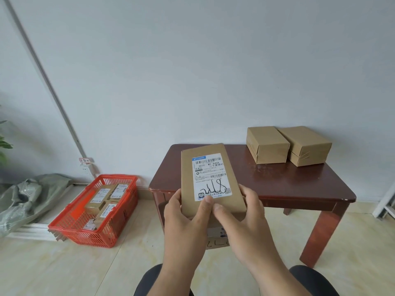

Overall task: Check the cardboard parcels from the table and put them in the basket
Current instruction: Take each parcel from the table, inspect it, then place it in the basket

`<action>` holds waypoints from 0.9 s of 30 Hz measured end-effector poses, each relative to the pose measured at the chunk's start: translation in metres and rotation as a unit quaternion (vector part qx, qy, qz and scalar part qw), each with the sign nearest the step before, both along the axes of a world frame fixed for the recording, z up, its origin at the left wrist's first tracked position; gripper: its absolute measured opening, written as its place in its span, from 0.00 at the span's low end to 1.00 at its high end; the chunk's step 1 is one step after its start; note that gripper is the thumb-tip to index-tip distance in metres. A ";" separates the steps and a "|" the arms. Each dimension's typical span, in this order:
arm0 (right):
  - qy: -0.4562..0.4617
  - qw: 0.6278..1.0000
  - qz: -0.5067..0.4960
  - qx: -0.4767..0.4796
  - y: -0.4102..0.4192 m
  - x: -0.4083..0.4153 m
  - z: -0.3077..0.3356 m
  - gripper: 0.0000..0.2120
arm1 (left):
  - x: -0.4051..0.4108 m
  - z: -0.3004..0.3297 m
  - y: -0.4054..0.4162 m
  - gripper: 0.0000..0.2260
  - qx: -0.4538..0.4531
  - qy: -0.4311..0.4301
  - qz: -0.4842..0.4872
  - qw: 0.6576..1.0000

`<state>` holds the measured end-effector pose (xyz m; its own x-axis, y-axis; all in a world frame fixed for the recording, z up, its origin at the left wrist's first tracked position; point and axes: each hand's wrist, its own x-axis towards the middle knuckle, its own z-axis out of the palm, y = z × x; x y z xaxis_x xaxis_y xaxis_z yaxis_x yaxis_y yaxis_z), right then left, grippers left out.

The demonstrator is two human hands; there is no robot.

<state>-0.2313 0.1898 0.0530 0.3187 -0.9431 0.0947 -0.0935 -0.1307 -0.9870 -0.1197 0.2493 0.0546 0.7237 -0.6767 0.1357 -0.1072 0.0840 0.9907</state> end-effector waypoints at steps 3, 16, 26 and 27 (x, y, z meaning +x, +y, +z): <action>-0.010 0.999 -0.049 0.019 -0.006 0.002 -0.003 0.25 | -0.008 -0.006 0.004 0.21 0.012 -0.050 0.003 0.999; 0.035 0.998 -0.027 -0.037 -0.001 -0.001 -0.012 0.26 | 0.009 0.000 0.002 0.17 0.052 -0.114 -0.001 0.992; 0.043 0.997 -0.060 -0.023 -0.012 0.001 -0.009 0.26 | -0.003 -0.010 0.009 0.23 0.034 -0.066 0.015 0.997; 0.046 0.997 -0.051 -0.029 -0.011 0.000 -0.011 0.28 | 0.000 -0.009 0.008 0.20 0.036 -0.061 0.020 0.997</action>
